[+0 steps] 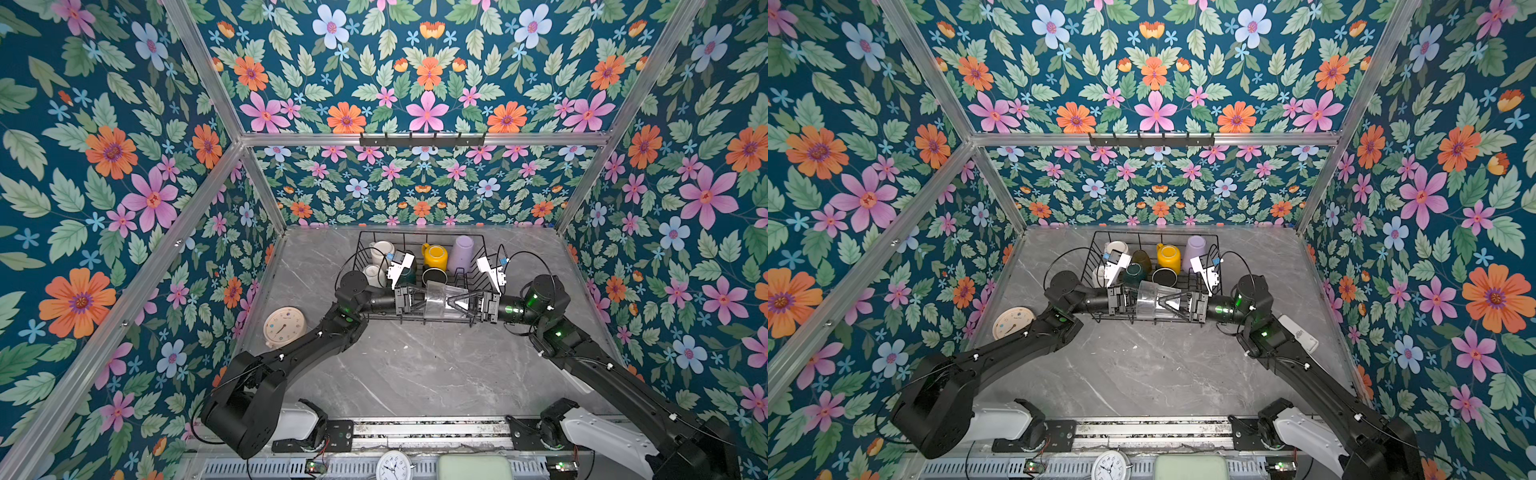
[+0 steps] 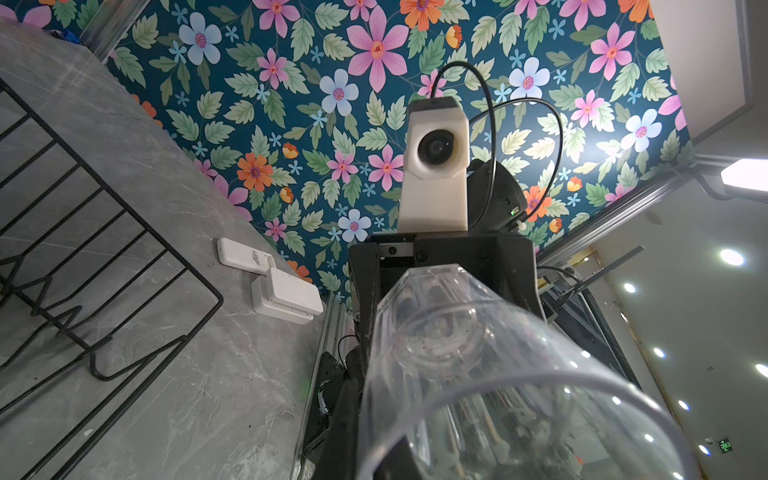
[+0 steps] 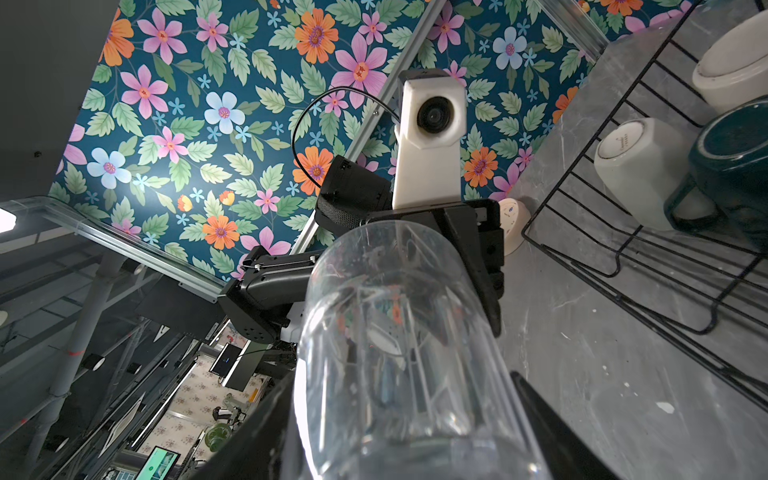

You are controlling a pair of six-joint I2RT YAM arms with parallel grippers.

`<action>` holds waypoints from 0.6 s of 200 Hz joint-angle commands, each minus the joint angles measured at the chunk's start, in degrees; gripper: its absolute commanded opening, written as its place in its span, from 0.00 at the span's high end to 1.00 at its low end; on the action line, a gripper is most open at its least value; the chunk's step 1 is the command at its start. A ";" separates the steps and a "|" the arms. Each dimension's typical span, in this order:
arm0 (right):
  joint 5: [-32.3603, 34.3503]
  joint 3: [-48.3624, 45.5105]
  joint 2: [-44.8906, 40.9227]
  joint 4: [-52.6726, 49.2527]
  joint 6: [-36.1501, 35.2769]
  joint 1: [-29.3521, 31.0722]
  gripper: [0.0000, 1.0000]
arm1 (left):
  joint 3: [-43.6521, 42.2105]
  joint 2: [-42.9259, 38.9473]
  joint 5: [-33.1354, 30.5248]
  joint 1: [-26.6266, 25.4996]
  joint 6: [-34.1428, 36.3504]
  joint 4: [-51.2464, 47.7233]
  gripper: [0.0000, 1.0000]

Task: Load the cups into the dish rack
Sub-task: 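Close the right gripper on the clear cup's base beside the left gripper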

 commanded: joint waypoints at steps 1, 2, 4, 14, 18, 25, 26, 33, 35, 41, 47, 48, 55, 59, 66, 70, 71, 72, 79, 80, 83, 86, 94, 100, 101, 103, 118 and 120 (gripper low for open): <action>-0.67 0.07 0.65 -3.17 -1.91 0.56 0.24 | 0.47 -0.02 0.28 -0.33 -2.06 4.85 1.00; -0.67 0.07 0.67 -3.19 -1.90 0.54 0.24 | 0.46 -0.03 0.28 -0.33 -2.06 4.85 1.00; -0.74 0.12 0.69 -3.21 -1.89 0.63 0.23 | 0.50 0.05 0.32 -0.33 -2.06 4.85 1.00; -1.00 0.23 0.77 -3.29 -2.06 0.77 0.23 | 0.53 0.10 0.37 -0.33 -2.22 4.85 1.00; -1.09 0.25 0.81 -3.32 -2.07 0.73 0.24 | 0.61 0.13 0.37 -0.33 -2.28 4.85 1.00; -1.18 0.24 0.81 -3.38 -2.15 0.78 0.28 | 0.58 0.14 0.37 -0.33 -2.28 4.88 1.00; -1.19 0.25 0.84 -3.34 -2.15 0.82 0.29 | 0.60 0.18 0.41 -0.33 -2.39 4.86 1.00; -1.32 0.25 0.95 -3.45 -2.15 0.87 0.33 | 0.60 0.14 0.41 -0.33 -2.41 4.85 1.00; -1.39 0.18 0.95 -3.47 -2.13 0.84 0.34 | 0.62 0.13 0.44 -0.33 -2.45 4.85 1.00; -1.38 0.16 0.91 -3.47 -2.13 0.85 0.38 | 0.57 0.13 0.45 -0.33 -2.50 4.87 1.00; -1.39 0.08 0.91 -3.49 -2.15 0.78 0.40 | 0.70 0.18 0.50 -0.33 -2.50 4.87 1.00; -1.38 0.08 0.93 -3.48 -2.15 0.83 0.41 | 0.66 0.20 0.48 -0.33 -2.50 4.86 1.00; -1.47 -0.01 0.87 -3.59 -2.15 0.87 0.44 | 0.74 0.19 0.56 -0.33 -2.50 4.85 1.00; -1.45 -0.01 0.87 -3.61 -2.20 0.87 0.46 | 0.80 0.23 0.54 -0.33 -2.60 4.85 1.00; -1.46 -0.01 0.87 -3.66 -2.24 0.85 0.49 | 0.80 0.25 0.60 -0.33 -2.59 4.90 1.00; -1.46 -0.01 0.78 -3.74 -2.31 0.87 0.50 | 0.88 0.23 0.63 -0.33 -2.63 4.86 1.00; -1.42 -0.01 0.74 -3.79 -2.32 0.87 0.50 | 0.88 0.23 0.63 -0.33 -2.61 4.86 1.00; -1.40 -0.01 0.76 -3.76 -2.32 0.87 0.51 | 0.89 0.27 0.63 -0.33 -2.64 4.90 1.00; -1.38 -0.01 0.78 -3.92 -2.33 0.82 0.53 | 0.88 0.22 0.64 -0.33 -2.59 4.85 1.00; -1.38 -0.01 0.78 -3.96 -2.37 0.80 0.53 | 0.89 0.27 0.63 -0.33 -2.59 4.85 1.00; -1.33 -0.01 0.78 -4.00 -2.33 0.84 0.55 | 0.82 0.25 0.63 -0.33 -2.59 4.89 1.00; -1.25 -0.01 0.78 -4.12 -2.33 0.84 0.55 | 0.88 0.33 0.67 -0.33 -2.59 4.86 1.00; -1.04 0.06 0.78 -4.34 -2.33 0.85 0.60 | 0.91 0.35 0.72 -0.37 -2.67 4.85 1.00; -0.86 0.15 0.86 -4.57 -2.32 0.79 0.64 | 0.93 0.32 0.64 -0.33 -2.67 4.76 1.00; -0.86 0.16 0.87 -4.64 -2.19 0.83 0.65 | 0.95 0.32 0.64 -0.33 -2.67 4.81 1.00; -0.79 0.23 0.84 -4.69 -2.29 0.81 0.67 | 0.97 0.35 0.63 -0.33 -2.67 4.73 1.00; -0.55 0.68 1.17 -5.27 -2.24 0.82 0.85 | 0.87 0.19 0.34 -0.33 -2.60 4.67 1.00; -0.47 0.73 1.18 -5.40 -2.17 0.86 0.88 | 0.86 0.15 0.29 -0.28 -2.59 4.61 1.00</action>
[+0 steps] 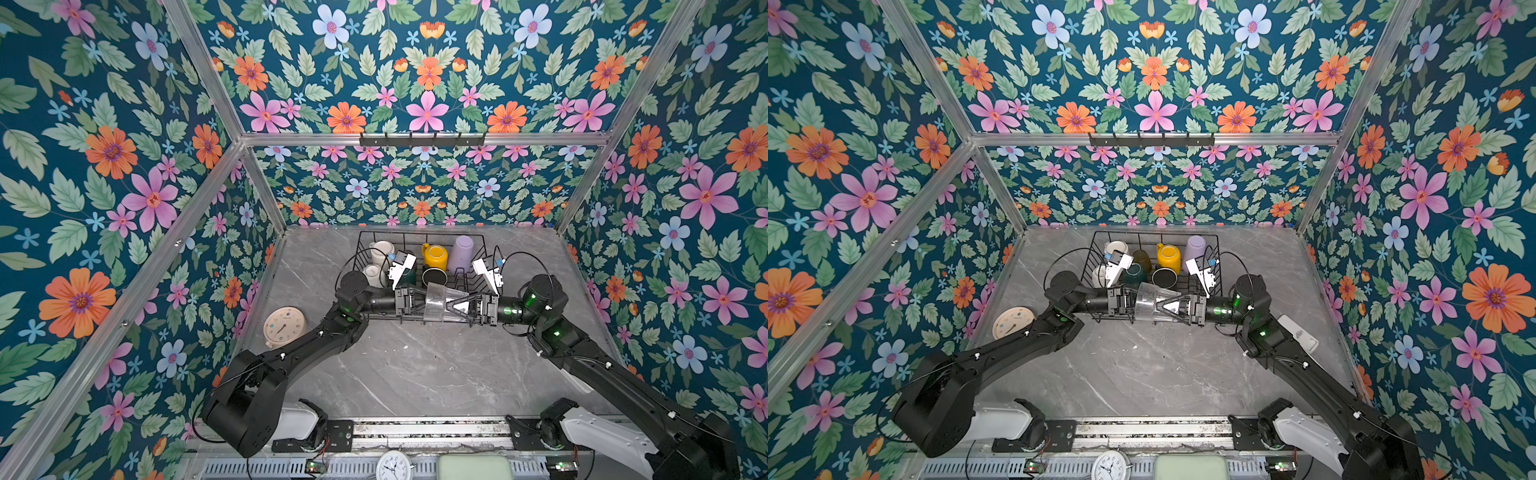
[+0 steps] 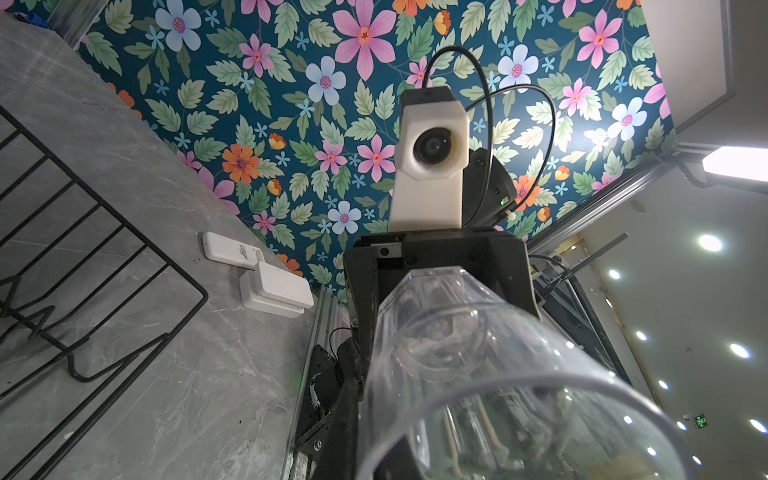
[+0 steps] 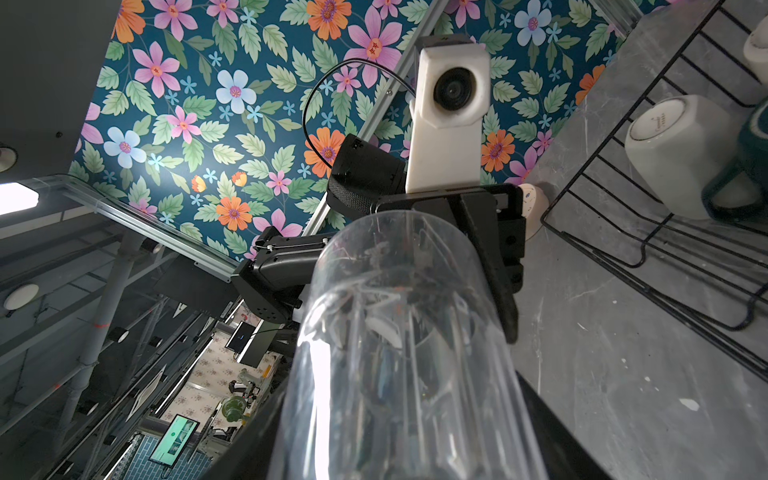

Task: Load the cups into the dish rack
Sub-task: 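Close the right gripper on the clear cup's base beside the left gripper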

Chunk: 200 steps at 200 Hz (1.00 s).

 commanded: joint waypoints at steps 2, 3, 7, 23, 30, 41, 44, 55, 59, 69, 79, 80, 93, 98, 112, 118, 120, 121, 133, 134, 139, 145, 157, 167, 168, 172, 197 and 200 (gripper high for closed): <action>2.37 0.48 0.71 -5.49 -2.11 0.27 0.91 | 0.69 -0.23 -1.82 -0.25 -1.67 2.91 1.00; 2.45 0.54 0.76 -5.57 -2.10 0.23 0.92 | 0.67 -0.24 -1.87 -0.26 -1.66 2.88 1.00; 2.77 0.75 0.80 -5.73 -1.83 0.27 0.97 | 0.73 -0.39 -2.00 -0.26 -1.59 2.72 1.00; 3.41 1.67 0.98 -5.84 -0.11 0.28 1.00 | 0.46 -0.77 -2.28 -0.23 -1.21 2.33 1.00; 3.36 2.27 1.08 -5.95 0.34 0.28 1.00 | 0.32 -0.94 -2.52 -0.23 -1.21 2.33 1.00; 3.93 3.09 0.81 -6.91 0.69 0.23 1.00 | 0.08 -1.35 -2.63 -0.17 -1.15 2.26 0.99; 4.19 3.25 0.61 -7.33 0.65 0.19 1.00 | 0.02 -1.41 -2.63 -0.17 -1.12 2.18 0.99; 5.15 3.91 0.04 -8.83 0.39 0.27 1.00 | 0.01 -1.63 -2.72 -0.17 -0.87 1.72 0.97; 5.37 4.07 -0.19 -9.17 0.29 0.22 1.00 | 0.03 -1.67 -2.80 -0.15 -0.71 1.52 0.96; 5.85 4.25 -0.74 -9.58 0.36 0.20 1.00 | 0.03 -1.82 -2.95 -0.09 -0.51 1.07 0.92; 6.05 4.43 -1.24 -9.93 0.38 0.21 1.00 | 0.03 -1.91 -3.05 -0.03 -0.42 0.93 0.87; 6.09 4.45 -1.32 -9.99 0.38 0.24 1.00 | 0.03 -1.96 -3.06 -0.01 -0.42 0.97 0.86; 6.47 4.60 -1.97 -10.60 0.38 0.21 1.00 | 0.03 -2.08 -3.24 0.00 -0.35 0.97 0.78; 6.60 4.62 -2.24 -10.82 0.44 0.26 1.00 | 0.02 -2.16 -3.23 0.00 -0.25 0.97 0.73; 6.54 4.90 -3.00 -10.92 0.81 0.24 1.00 | 0.03 -2.34 -3.08 0.00 -0.06 0.96 0.51; 6.54 5.07 -3.49 -11.06 0.90 0.27 1.00 | -0.01 -2.56 -3.11 0.03 0.02 0.95 0.42; 6.56 5.08 -3.57 -11.13 0.90 0.23 1.00 | -0.04 -2.64 -3.08 0.08 0.02 0.93 0.40; 6.60 5.17 -3.67 -11.20 0.90 0.25 1.00 | -0.05 -2.67 -3.12 0.08 0.07 0.93 0.39; 7.40 5.89 -4.78 -12.88 0.36 0.22 1.00 | -0.22 -3.15 -3.23 0.09 0.66 0.39 0.27; 7.51 5.97 -4.89 -13.13 0.28 0.20 1.00 | -0.27 -3.19 -3.28 0.09 0.78 0.26 0.26; 8.15 6.41 -5.43 -14.55 -0.38 0.27 1.00 | -0.30 -3.50 -3.46 0.09 1.36 -0.35 0.23; 8.92 7.14 -6.07 -16.76 -1.37 0.27 1.00 | -0.38 -3.95 -3.79 0.13 2.10 -1.51 0.19; 10.61 8.79 -7.44 -21.79 -3.99 0.20 1.00 | -0.47 -5.05 -4.88 0.26 4.54 -5.01 0.14; 12.49 10.35 -8.50 -26.56 -6.42 0.14 1.00 | -0.56 -6.24 -6.15 0.56 7.03 -8.52 0.11; 12.74 10.53 -8.59 -27.05 -6.67 0.16 1.00 | -0.61 -6.40 -6.37 0.59 7.31 -8.90 0.10; 13.69 11.28 -8.95 -29.27 -7.56 0.11 1.00 | -0.70 -6.97 -7.11 0.74 8.23 -10.06 0.09; 20.02 15.66 -11.28 -40.36 -12.02 0.19 1.00 | -1.11 -12.46 -15.35 2.18 14.32 -19.86 0.02; 20.74 16.34 -11.46 -41.71 -12.59 0.19 1.00 | -0.94 -13.13 -16.69 2.39 15.32 -21.45 0.02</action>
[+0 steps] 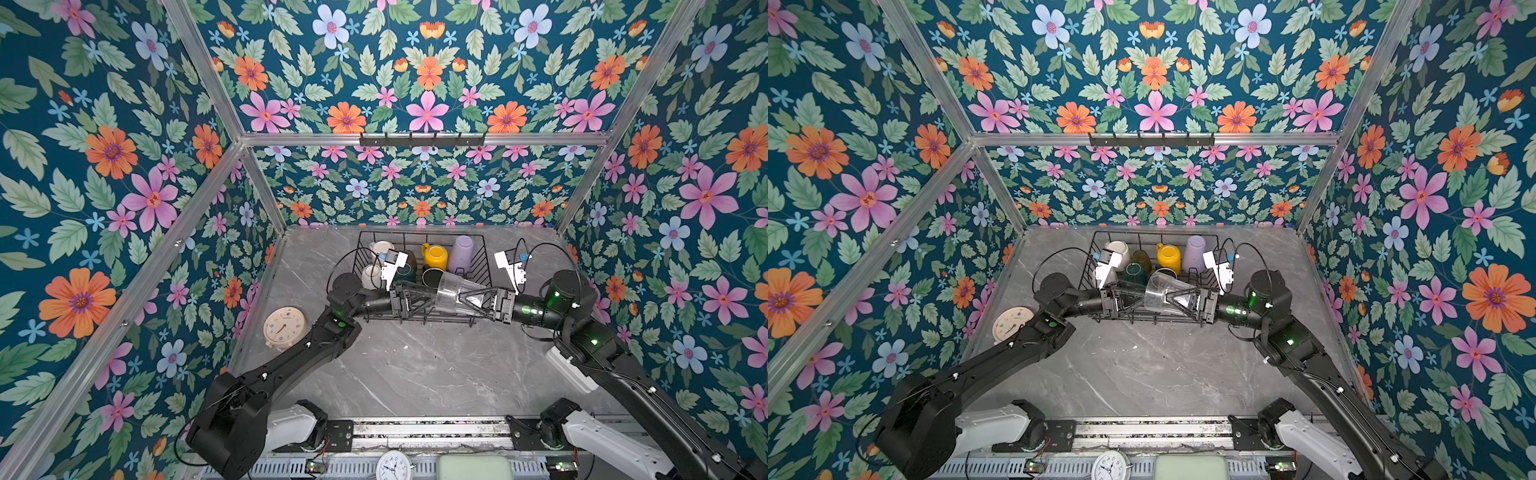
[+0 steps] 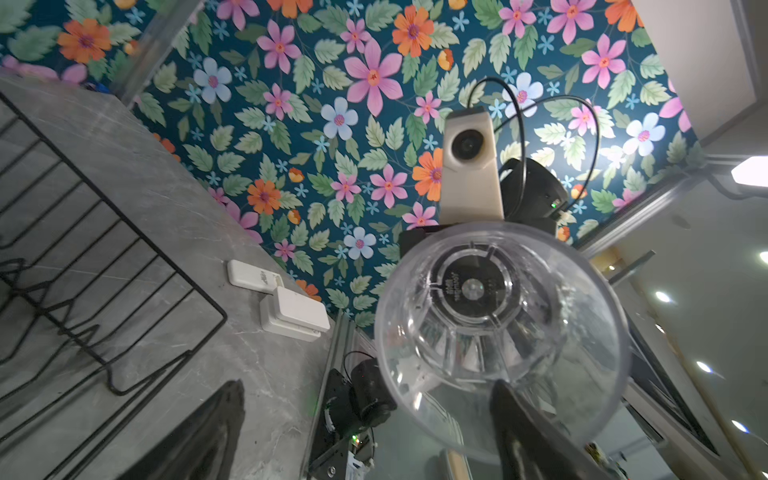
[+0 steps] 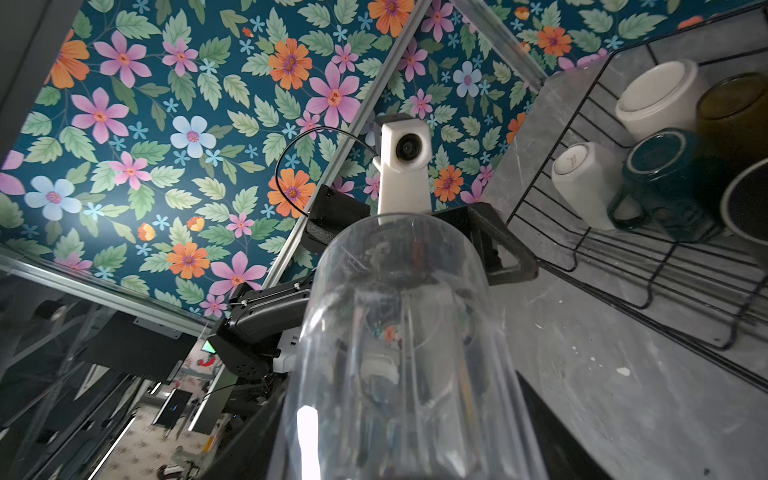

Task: Load the cups into the dish rack
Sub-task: 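Close the right gripper on the clear cup's base beside the left gripper, then open the left gripper while the right gripper carries the clear cup over the rack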

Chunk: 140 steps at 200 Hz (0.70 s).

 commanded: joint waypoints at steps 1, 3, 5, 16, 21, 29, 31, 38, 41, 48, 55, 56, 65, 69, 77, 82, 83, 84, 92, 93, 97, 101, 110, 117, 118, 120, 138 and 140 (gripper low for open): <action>7.28 3.51 -1.56 -12.32 -6.34 0.08 1.00 | 0.18 -4.14 -9.03 1.05 8.77 -10.78 0.02; 7.74 3.98 -1.61 -13.19 -6.77 0.08 1.00 | 0.36 -4.60 -9.94 1.11 9.43 -11.93 0.01; 8.24 4.43 -1.68 -14.12 -7.19 0.06 1.00 | 0.49 -5.09 -10.96 1.19 10.17 -13.16 0.01; 11.30 6.86 -1.64 -18.77 -9.41 0.03 1.00 | 1.49 -7.65 -17.09 1.48 14.26 -20.24 0.00; 12.76 8.01 -1.43 -20.97 -10.56 0.07 1.00 | 1.74 -8.85 -20.03 1.48 16.02 -22.90 0.00; 15.36 9.90 -0.75 -24.81 -12.37 0.04 1.00 | 2.10 -10.72 -24.34 1.48 18.34 -26.33 0.00; 15.93 10.41 -0.57 -25.74 -12.85 0.00 1.00 | 2.22 -11.17 -25.77 1.48 18.90 -27.26 0.00; 17.98 11.88 0.35 -28.75 -14.19 0.03 1.00 | 2.69 -12.68 -29.74 1.48 20.88 -30.37 0.00; 18.94 12.70 0.76 -29.91 -14.82 0.06 1.00 | 2.82 -13.32 -31.25 1.48 21.60 -31.51 0.00; 20.82 14.09 1.90 -32.37 -16.19 0.07 1.00 | 3.17 -14.66 -35.10 1.48 23.23 -34.20 0.00; 22.66 15.40 3.12 -34.43 -17.31 0.01 1.00 | 3.46 -16.15 -38.12 1.48 24.60 -36.64 0.00; 22.87 15.58 3.30 -34.75 -17.55 0.04 1.00 | 3.53 -16.32 -38.67 1.48 24.79 -36.93 0.00; 25.28 17.33 5.28 -37.37 -19.19 -0.01 1.00 | 3.58 -18.01 -42.58 1.48 26.23 -39.36 0.00; 26.34 18.16 6.26 -38.50 -20.02 0.03 1.00 | 3.56 -18.78 -44.17 1.48 26.64 -40.28 0.00; 28.99 19.97 8.48 -40.86 -21.54 0.08 1.00 | 3.35 -20.24 -46.60 1.48 27.50 -41.61 0.00; 30.69 21.07 9.82 -42.23 -22.45 0.08 1.00 | 3.09 -21.05 -47.69 1.48 28.05 -42.28 0.00; 30.98 21.28 10.12 -42.34 -22.67 0.08 1.00 | 3.09 -21.19 -47.89 1.48 28.18 -42.34 0.00; 31.25 21.47 10.40 -42.58 -22.82 0.04 1.00 | 3.04 -21.35 -48.08 1.48 28.30 -42.50 0.00; 32.94 22.82 12.56 -44.11 -24.13 0.01 1.00 | 2.83 -22.55 -49.50 1.48 28.82 -43.42 0.00; 33.20 23.03 12.85 -44.29 -24.30 0.00 1.00 | 2.82 -22.69 -49.68 1.48 28.83 -43.57 0.00; 34.24 23.86 13.82 -44.77 -24.83 0.04 1.00 | 2.74 -23.30 -50.31 1.48 29.05 -44.02 0.00; 35.38 24.59 14.83 -45.43 -25.30 0.08 1.00 | 2.51 -23.83 -50.75 1.48 29.17 -44.28 0.00; 37.57 25.98 16.87 -46.25 -26.43 0.09 1.00 | 2.21 -24.92 -51.48 1.48 29.41 -44.97 0.00; 39.36 26.93 18.46 -46.83 -27.21 0.07 1.00 | 1.91 -25.72 -51.96 1.48 29.54 -45.36 0.00; 39.62 27.11 18.74 -46.98 -27.33 0.03 1.00 | 1.88 -25.81 -52.05 1.48 29.54 -45.41 0.00; 40.12 27.33 19.18 -47.06 -27.60 0.04 1.00 | 1.82 -26.02 -52.23 1.48 29.59 -45.50 0.00; 43.65 30.11 24.01 -48.75 -29.26 0.00 1.00 | 0.73 -27.93 -53.55 1.48 29.87 -45.87 0.00; 43.90 30.38 24.63 -48.84 -29.46 0.06 1.00 | 0.65 -28.10 -53.66 1.48 29.83 -45.90 0.00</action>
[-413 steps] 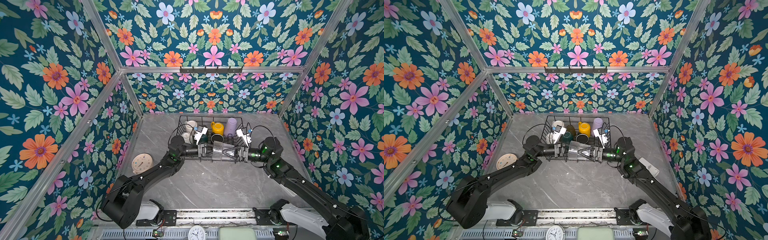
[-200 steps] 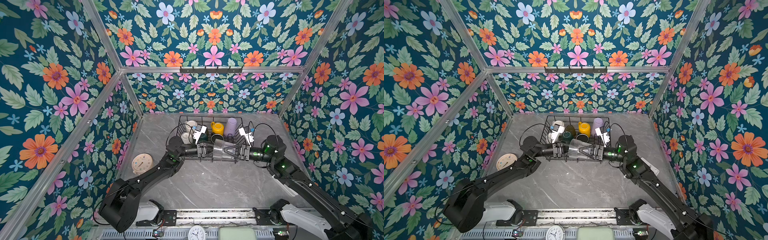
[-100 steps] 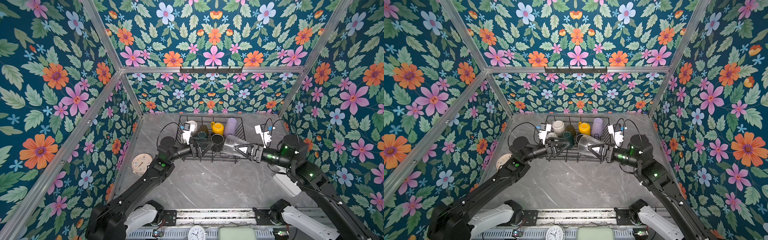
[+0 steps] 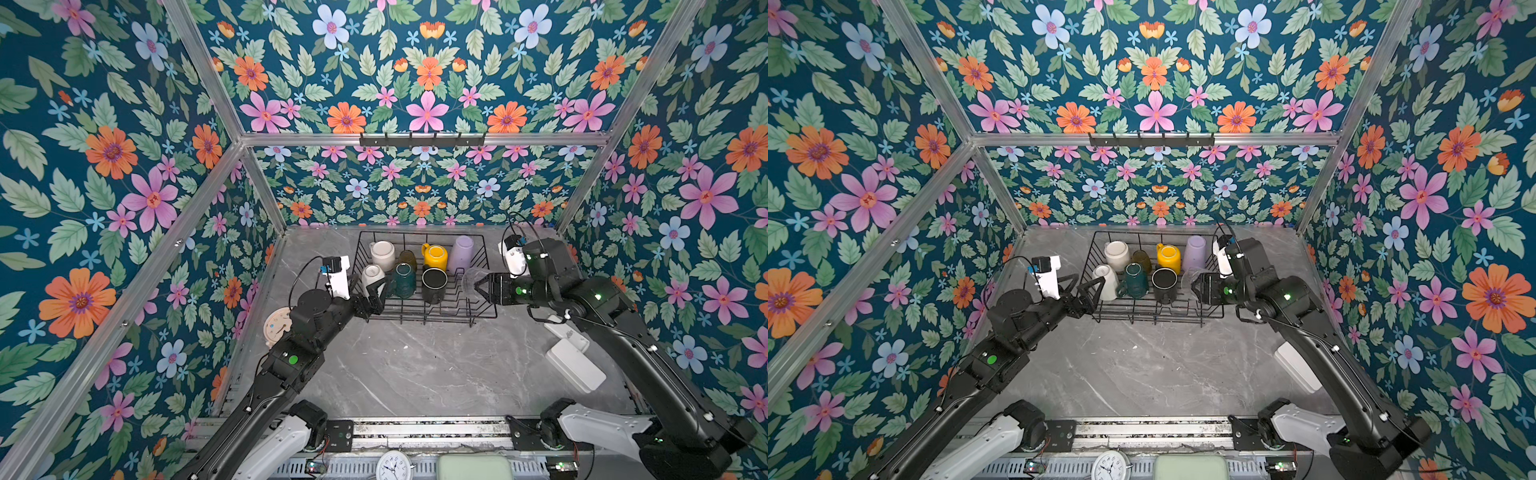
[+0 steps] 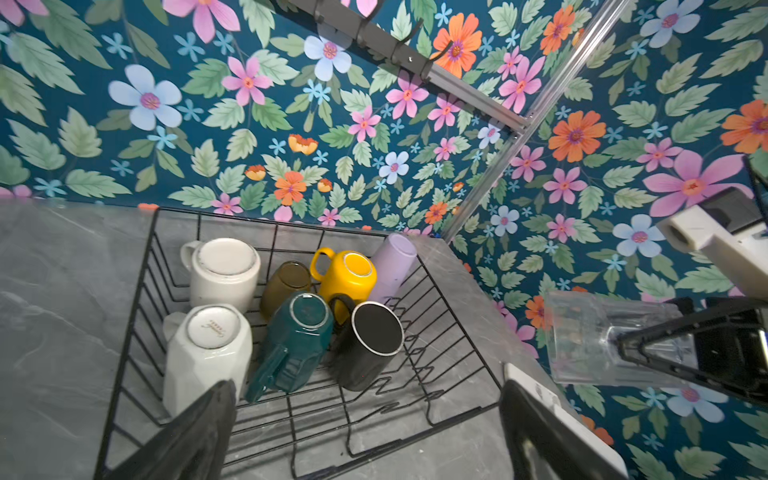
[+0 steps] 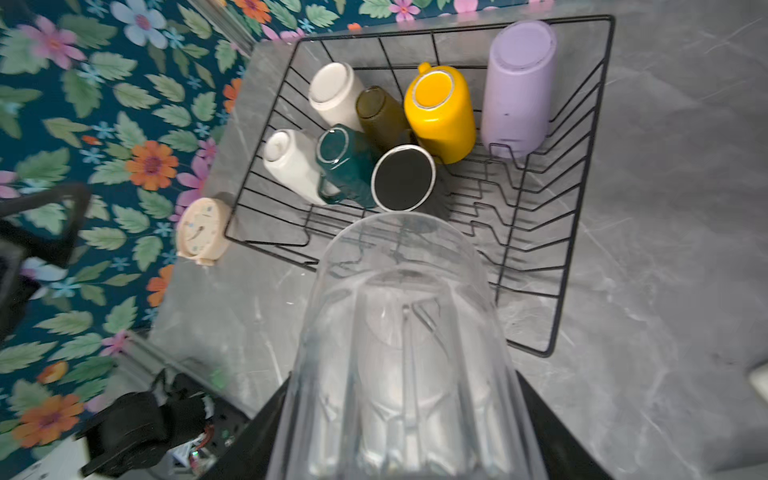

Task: Load the cups into the dish rack
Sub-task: 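Open the left gripper while the right gripper carries the clear cup over the rack, then lower the clear cup upside down into the rack beside the lavender cup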

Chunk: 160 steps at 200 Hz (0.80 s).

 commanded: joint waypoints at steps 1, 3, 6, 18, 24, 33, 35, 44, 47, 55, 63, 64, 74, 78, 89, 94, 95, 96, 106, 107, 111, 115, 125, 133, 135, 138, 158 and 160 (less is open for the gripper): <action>8.26 2.83 4.73 -3.51 -4.60 0.05 1.00 | -0.94 -1.75 -4.62 0.10 2.19 -2.13 0.00; 8.43 3.08 5.24 -3.56 -4.78 0.09 1.00 | -1.05 -1.84 -4.79 0.10 2.24 -2.21 0.00; 8.78 3.40 5.96 -3.60 -5.04 0.03 1.00 | -1.04 -2.02 -4.93 0.10 2.34 -2.38 0.00; 10.20 4.66 8.72 -3.59 -5.96 0.08 1.00 | -0.84 -2.36 -5.38 0.10 2.60 -3.38 0.00; 10.63 5.51 10.41 -3.92 -6.42 -0.05 1.00 | -0.66 -2.47 -5.48 0.10 2.79 -4.01 0.00; 11.23 6.99 12.71 -4.71 -7.07 -0.06 1.00 | -0.60 -2.77 -5.49 0.10 2.99 -4.64 0.00; 11.44 7.41 13.16 -4.87 -7.13 -0.05 1.00 | -0.57 -2.87 -5.49 0.10 3.01 -4.77 0.00; 11.90 8.59 15.10 -5.10 -7.67 -0.17 1.00 | -0.58 -3.39 -5.84 0.10 3.24 -5.34 0.00; 11.81 8.92 15.68 -5.06 -7.78 -0.16 1.00 | -0.63 -3.63 -6.06 0.10 3.28 -5.61 0.00; 11.32 9.70 17.16 -5.03 -8.09 -0.50 1.00 | -0.72 -4.42 -6.81 0.10 3.34 -6.07 0.00; 10.68 10.49 18.59 -4.86 -8.36 -0.80 1.00 | -0.73 -5.21 -7.47 0.10 3.45 -6.60 0.00; 10.64 10.59 18.77 -4.90 -8.41 -0.79 1.00 | -0.73 -5.39 -7.58 0.10 3.46 -6.67 0.00; 9.97 11.41 20.43 -4.75 -8.99 -1.08 1.00 | -0.82 -6.49 -8.25 0.10 3.61 -7.18 0.00; 9.89 11.80 21.18 -4.74 -9.12 -1.19 1.00 | -0.86 -6.86 -8.44 0.10 3.65 -7.46 0.00; 9.61 13.09 23.35 -5.23 -9.72 -1.54 1.00 | -0.65 -7.64 -8.78 0.10 3.95 -8.18 0.00; 9.50 13.66 24.29 -5.66 -9.99 -1.66 1.00 | -0.54 -7.89 -8.91 0.10 3.99 -8.61 0.00; 9.48 13.80 24.47 -5.69 -10.02 -1.70 1.00 | -0.50 -7.96 -8.95 0.10 4.03 -8.73 0.00; 9.51 13.91 24.78 -5.75 -10.04 -1.77 1.00 | -0.49 -7.99 -8.98 0.10 4.01 -8.79 0.00; 9.49 14.99 27.20 -6.35 -10.35 -1.89 1.00 | -0.34 -8.37 -9.41 0.10 4.16 -9.54 0.00; 9.48 15.03 27.68 -6.39 -10.38 -1.86 1.00 | -0.32 -8.42 -9.43 0.10 4.16 -9.55 0.00; 9.37 15.36 28.68 -6.45 -10.60 -1.97 1.00 | -0.38 -8.59 -9.62 0.10 4.16 -9.84 0.00; 9.36 15.72 29.41 -6.58 -10.71 -1.97 1.00 | -0.38 -8.75 -9.84 0.10 4.12 -10.01 0.00; 9.12 16.04 31.05 -6.39 -10.91 -2.04 1.00 | -0.56 -9.29 -10.26 0.10 4.07 -10.24 0.00; 9.02 16.28 32.23 -6.32 -10.97 -2.14 1.00 | -0.56 -9.67 -10.52 0.10 4.03 -10.40 0.00; 9.02 16.35 32.63 -6.33 -10.94 -2.11 1.00 | -0.56 -9.71 -10.50 0.10 4.00 -10.47 0.00; 8.94 16.39 33.02 -6.33 -11.01 -2.16 1.00 | -0.56 -9.86 -10.63 0.10 3.99 -10.52 0.00; 9.56 16.36 35.60 -6.34 -11.16 -2.47 1.00 | -0.77 -10.36 -11.23 0.10 4.07 -10.96 0.00; 9.55 16.28 35.81 -6.21 -11.14 -2.50 1.00 | -0.74 -10.39 -11.21 0.10 4.14 -11.08 0.00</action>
